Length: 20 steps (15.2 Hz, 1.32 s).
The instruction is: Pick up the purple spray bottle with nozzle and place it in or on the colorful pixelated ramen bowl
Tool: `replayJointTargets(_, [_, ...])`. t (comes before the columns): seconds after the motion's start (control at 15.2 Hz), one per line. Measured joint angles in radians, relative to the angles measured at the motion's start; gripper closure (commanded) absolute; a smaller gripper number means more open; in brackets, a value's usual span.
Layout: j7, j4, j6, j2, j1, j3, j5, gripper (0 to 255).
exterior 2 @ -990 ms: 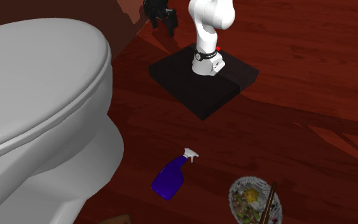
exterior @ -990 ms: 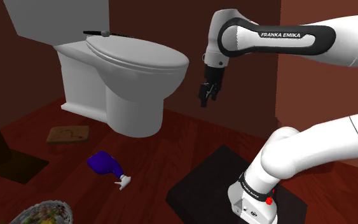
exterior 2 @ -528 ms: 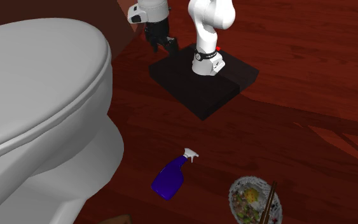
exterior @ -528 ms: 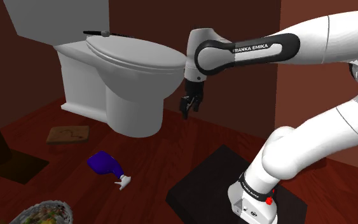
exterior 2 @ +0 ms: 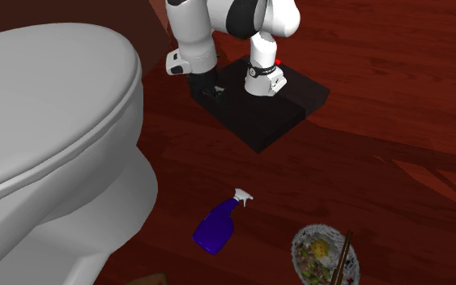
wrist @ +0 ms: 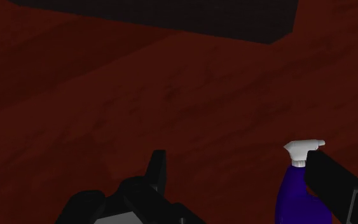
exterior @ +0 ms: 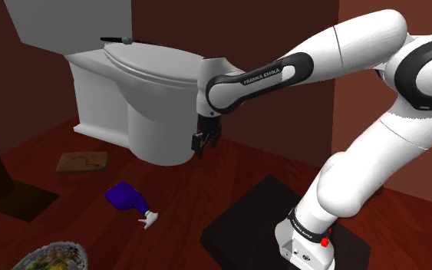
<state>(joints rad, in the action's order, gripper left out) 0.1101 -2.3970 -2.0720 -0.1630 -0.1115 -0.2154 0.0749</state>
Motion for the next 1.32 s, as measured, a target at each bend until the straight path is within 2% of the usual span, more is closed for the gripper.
replayJointTargets(0.4, [0.053,0.093,-0.126,0.224,-0.024,-0.033,-0.036,0])
replayJointTargets(0.73, [0.122,0.201,-0.202,0.412,-0.069,-0.054,-0.079,0])
replayJointTargets(1.32, [0.193,0.492,-0.253,0.762,-0.163,-0.037,-0.161,0])
